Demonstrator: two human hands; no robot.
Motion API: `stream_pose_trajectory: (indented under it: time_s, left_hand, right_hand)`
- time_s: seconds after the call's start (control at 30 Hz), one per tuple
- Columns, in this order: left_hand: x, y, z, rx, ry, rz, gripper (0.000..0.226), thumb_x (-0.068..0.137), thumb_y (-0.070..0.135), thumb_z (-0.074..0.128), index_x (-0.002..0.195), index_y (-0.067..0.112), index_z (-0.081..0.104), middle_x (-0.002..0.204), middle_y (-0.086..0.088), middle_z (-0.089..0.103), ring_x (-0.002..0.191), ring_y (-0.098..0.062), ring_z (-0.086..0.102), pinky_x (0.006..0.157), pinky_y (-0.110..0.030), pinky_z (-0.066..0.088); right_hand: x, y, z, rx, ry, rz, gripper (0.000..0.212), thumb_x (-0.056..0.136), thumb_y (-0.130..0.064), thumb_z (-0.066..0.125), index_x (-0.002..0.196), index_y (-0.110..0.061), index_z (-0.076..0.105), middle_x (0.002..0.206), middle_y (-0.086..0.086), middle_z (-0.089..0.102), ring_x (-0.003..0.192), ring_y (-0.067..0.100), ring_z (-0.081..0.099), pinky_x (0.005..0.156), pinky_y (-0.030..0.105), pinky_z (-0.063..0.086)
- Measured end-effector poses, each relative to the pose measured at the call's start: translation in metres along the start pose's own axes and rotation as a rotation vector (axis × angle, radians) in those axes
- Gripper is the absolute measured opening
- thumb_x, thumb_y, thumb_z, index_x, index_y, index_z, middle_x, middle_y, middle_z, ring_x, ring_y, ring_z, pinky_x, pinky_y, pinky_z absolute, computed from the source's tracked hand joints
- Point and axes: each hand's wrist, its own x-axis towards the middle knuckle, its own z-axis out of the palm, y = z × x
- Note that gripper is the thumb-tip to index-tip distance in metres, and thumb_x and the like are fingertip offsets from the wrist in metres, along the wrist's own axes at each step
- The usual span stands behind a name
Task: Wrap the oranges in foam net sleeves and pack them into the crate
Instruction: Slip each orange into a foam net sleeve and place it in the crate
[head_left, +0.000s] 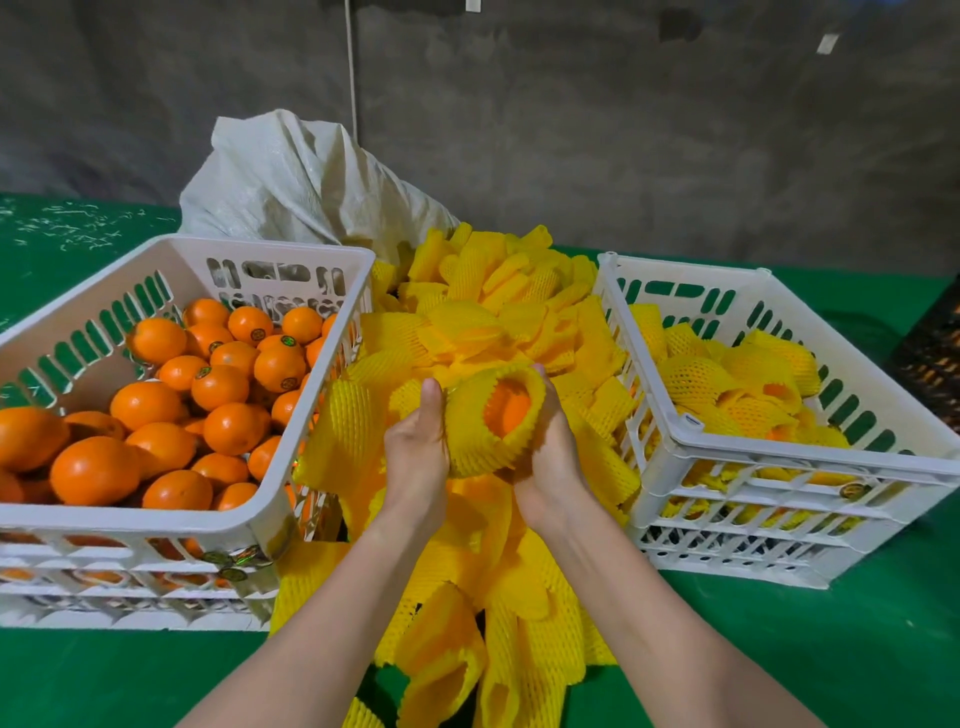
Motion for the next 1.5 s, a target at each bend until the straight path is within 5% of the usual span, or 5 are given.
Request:
stream_pose_trajectory:
  time_s: [0.4,0.8,1.17,1.37,1.5]
  left_hand:
    - [0.003,0.006,-0.004,0.341,-0.093,0.336,0.065,0.085,0.044,0.048,0.056,-0.014,0.047,0.055,-0.031,0.044,0.06,-0.023,0.035,0.057,-0.051,0.038]
    - [0.003,0.037,0.003,0.036,-0.356,-0.601,0.053,0.084,0.063,0.05,0.08,0.017,0.076,0.08,-0.012,0.074,0.063,-0.027,0.071,0.047,-0.034,0.054]
    - [0.0,0.034,0.001,0.002,-0.514,-0.534,0.036,0.065,0.05,0.063,0.076,0.02,0.079,0.089,-0.009,0.075,0.075,-0.022,0.073,0.058,-0.032,0.059]
    - [-0.003,0.044,0.008,0.066,-0.421,-0.42,0.056,0.065,0.041,0.066,0.113,0.012,0.066,0.111,-0.014,0.069,0.103,-0.031,0.064,0.096,-0.046,0.046]
    - [-0.002,0.047,0.013,0.075,-0.381,-0.274,0.024,0.082,0.02,0.063,0.106,0.016,0.063,0.1,-0.008,0.07,0.097,-0.026,0.064,0.084,-0.038,0.05]
  right_hand:
    - [-0.003,0.0,0.0,0.194,-0.077,-0.016,0.034,0.094,-0.041,0.039,0.116,-0.023,0.058,0.109,0.008,0.064,0.094,0.024,0.06,0.073,0.032,0.048]
    - [-0.003,0.002,-0.025,-0.455,-0.184,-0.638,0.023,0.082,-0.047,0.046,0.095,-0.029,0.049,0.089,-0.007,0.055,0.083,0.007,0.053,0.071,0.027,0.044]
    - [0.003,-0.009,-0.034,-0.496,-0.019,-0.789,0.038,0.096,-0.027,0.044,0.06,-0.02,0.032,0.051,-0.011,0.031,0.049,0.002,0.025,0.047,0.015,0.023]
    - [-0.004,-0.002,-0.039,-0.46,0.025,-0.809,0.019,0.091,-0.035,0.053,0.097,-0.017,0.048,0.091,-0.009,0.049,0.082,0.003,0.051,0.07,0.014,0.041]
    - [-0.015,0.01,-0.04,-0.491,-0.077,-0.821,0.016,0.089,-0.03,0.052,0.103,-0.027,0.047,0.094,-0.024,0.048,0.077,-0.002,0.05,0.064,0.014,0.04]
